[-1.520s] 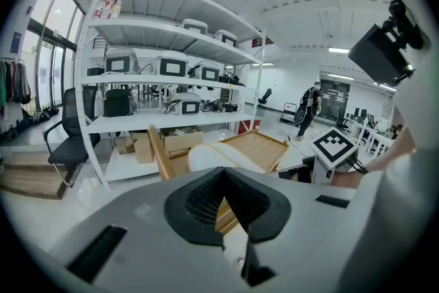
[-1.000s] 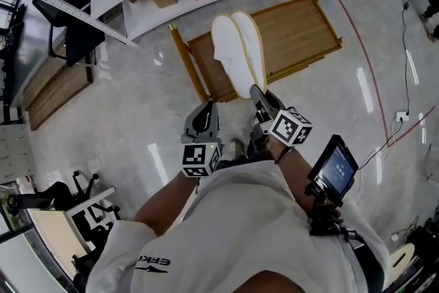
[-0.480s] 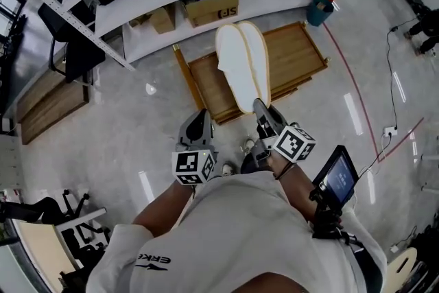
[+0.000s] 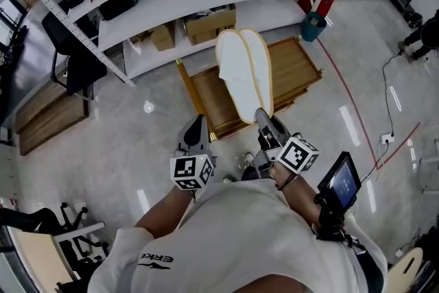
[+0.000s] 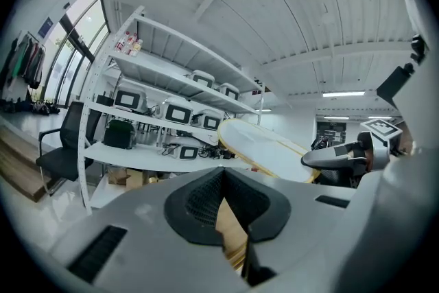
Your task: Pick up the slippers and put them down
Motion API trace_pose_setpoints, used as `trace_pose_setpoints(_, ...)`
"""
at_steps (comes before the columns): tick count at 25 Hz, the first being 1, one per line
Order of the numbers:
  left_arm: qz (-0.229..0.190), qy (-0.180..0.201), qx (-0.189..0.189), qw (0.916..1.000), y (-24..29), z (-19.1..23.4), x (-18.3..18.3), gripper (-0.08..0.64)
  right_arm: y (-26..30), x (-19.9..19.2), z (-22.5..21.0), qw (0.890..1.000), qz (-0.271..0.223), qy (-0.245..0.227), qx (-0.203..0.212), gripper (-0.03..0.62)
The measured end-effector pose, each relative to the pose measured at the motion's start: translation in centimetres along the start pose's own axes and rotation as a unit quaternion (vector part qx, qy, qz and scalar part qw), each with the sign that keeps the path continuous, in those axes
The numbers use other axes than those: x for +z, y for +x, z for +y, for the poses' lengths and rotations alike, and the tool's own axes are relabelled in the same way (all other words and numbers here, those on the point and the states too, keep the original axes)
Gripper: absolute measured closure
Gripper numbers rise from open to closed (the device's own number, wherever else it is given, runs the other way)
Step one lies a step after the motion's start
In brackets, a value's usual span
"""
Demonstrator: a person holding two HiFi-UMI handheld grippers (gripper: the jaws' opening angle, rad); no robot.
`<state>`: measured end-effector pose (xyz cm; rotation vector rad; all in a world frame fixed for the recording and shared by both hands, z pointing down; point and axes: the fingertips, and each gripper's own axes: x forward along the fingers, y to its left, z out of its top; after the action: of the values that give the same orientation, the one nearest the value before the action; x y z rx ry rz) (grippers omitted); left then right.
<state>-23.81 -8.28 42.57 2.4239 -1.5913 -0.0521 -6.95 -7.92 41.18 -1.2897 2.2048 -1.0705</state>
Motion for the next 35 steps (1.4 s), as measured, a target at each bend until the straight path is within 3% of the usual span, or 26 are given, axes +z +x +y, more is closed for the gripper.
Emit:
trace_pose_setpoints(24, -0.011, -0.009, -0.013, 0.9998, -1.3, -1.0, 0.6, 0.557, -1.4, -0.9, 1.1, 1.0, -0.004, 0.0, 0.006, 0.535)
trace_pose_setpoints(35, 0.005, -0.021, -0.031, 0.9993, -1.6, -1.2, -0.5, 0.557, -3.0, -1.0, 0.8, 0.999, -0.027, 0.004, -0.022, 0.535)
